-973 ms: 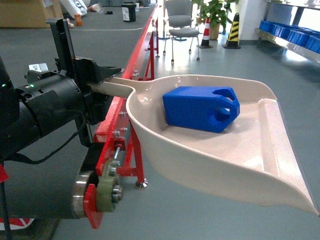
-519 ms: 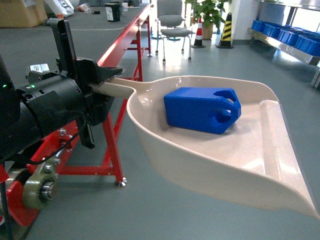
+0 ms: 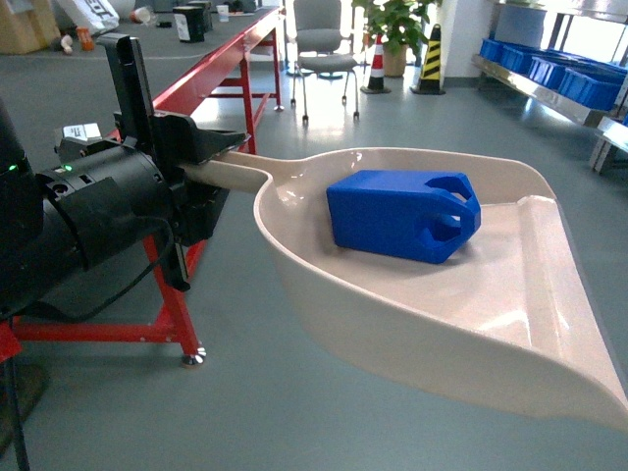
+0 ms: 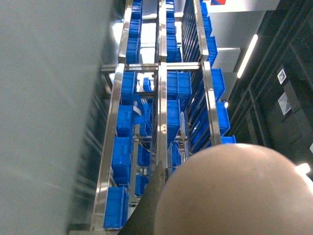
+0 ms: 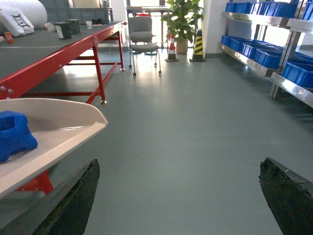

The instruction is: Place part in tray to right shelf

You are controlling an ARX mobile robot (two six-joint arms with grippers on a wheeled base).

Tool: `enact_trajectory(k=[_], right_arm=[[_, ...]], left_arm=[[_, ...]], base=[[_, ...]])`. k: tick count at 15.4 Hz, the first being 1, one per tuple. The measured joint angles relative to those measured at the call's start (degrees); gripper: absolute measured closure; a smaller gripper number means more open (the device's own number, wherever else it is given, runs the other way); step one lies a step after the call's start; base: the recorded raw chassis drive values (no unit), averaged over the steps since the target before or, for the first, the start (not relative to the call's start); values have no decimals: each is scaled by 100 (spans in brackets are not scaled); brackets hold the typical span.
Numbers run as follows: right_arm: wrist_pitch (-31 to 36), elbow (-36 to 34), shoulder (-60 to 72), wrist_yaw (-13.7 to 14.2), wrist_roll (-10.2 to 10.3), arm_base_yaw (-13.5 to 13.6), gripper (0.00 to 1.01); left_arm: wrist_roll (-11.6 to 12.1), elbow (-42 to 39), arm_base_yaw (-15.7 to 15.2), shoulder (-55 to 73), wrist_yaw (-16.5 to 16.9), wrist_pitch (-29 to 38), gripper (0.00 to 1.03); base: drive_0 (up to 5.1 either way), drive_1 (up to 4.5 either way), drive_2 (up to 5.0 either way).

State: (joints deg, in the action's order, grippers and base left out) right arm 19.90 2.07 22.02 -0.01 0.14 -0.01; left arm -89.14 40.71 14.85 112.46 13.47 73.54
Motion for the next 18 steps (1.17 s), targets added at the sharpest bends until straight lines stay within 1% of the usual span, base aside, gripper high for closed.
enact_trajectory(k=[7,9,11,18], right_arm=[[-9,0,0,0,0,0,3],[-9,0,0,15,0,0,3],[-15,0,0,15,0,0,3],[-9,0,0,13,0,0,3]], left_arm=[[2,0,0,0,-11,-22,90],[-2,0,94,0,44,-7,90],[0,0,24,0,0,-15,90],[2,-2,0,0,4,-39,90]], base=[[477,-224,-224],[0,0,0],[0,0,0],[5,439,-428]])
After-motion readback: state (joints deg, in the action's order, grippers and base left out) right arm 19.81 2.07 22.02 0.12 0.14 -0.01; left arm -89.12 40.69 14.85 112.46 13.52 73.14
